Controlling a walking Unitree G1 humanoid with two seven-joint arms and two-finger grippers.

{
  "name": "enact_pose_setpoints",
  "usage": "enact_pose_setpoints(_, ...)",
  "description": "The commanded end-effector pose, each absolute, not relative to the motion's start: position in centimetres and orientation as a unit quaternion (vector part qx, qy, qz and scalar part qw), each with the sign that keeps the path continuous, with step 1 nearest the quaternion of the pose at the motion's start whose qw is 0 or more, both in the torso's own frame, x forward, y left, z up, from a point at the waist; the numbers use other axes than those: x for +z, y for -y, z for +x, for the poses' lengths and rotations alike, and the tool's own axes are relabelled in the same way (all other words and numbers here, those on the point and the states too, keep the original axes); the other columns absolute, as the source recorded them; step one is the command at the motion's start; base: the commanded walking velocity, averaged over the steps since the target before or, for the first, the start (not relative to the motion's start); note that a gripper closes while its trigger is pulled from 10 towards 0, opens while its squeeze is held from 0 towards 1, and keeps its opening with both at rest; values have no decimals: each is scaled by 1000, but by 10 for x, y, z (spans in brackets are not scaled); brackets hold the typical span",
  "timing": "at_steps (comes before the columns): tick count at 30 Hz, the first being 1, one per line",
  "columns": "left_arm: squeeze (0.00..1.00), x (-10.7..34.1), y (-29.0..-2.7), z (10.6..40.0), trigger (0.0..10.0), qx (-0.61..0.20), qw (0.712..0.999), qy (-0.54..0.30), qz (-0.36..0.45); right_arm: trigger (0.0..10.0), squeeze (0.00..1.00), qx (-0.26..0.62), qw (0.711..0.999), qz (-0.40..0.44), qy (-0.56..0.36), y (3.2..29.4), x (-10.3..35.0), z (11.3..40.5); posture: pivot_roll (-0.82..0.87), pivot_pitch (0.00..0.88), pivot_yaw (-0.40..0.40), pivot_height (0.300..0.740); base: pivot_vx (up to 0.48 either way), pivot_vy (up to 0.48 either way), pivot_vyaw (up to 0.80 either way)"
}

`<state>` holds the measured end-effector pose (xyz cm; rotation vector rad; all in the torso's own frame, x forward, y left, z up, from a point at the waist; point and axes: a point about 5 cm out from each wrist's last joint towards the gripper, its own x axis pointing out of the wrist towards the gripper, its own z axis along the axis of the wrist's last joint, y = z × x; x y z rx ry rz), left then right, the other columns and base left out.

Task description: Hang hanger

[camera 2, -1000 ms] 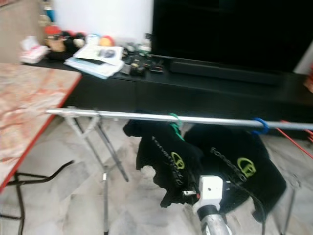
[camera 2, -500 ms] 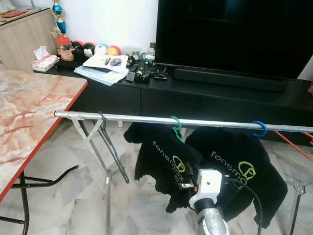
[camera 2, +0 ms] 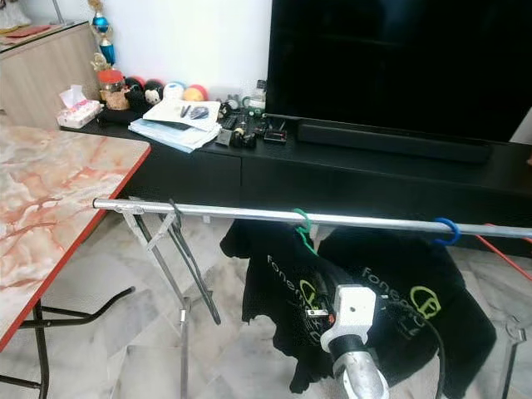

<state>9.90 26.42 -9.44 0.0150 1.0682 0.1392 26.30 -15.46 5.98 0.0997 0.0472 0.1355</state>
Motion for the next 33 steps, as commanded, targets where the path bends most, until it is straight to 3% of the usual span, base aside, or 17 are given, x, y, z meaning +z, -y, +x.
enact_pose_setpoints(1, 0, -95, -265, 97, 10000, 70, 856, -512, 5, 10000, 0, 67, 996, 48, -14, 155, 66, 266, 90, 43, -48, 740, 270, 0, 0)
enact_pose_setpoints(12, 0, -94, -265, 99, 10000, 70, 858, -508, 1, 10000, 0, 68, 997, 45, -8, 155, 69, 262, 83, 66, -54, 740, 268, 0, 0)
enact_pose_setpoints(20, 0, -94, -264, 100, 10000, 64, 858, -510, -1, 10000, 0, 72, 997, 41, -6, 157, 74, 261, 83, 80, -59, 740, 0, 0, 0)
enact_pose_setpoints(27, 0, -95, -263, 101, 10000, 58, 857, -512, -5, 10000, 0, 134, 990, 18, -23, 158, 86, 267, 80, 92, -61, 740, 0, 0, 0)
enact_pose_setpoints(33, 0, -94, -262, 103, 10000, 55, 857, -513, -8, 10000, 0, 233, 968, -66, -70, 168, 100, 275, 79, 101, -62, 740, 0, 0, 0)
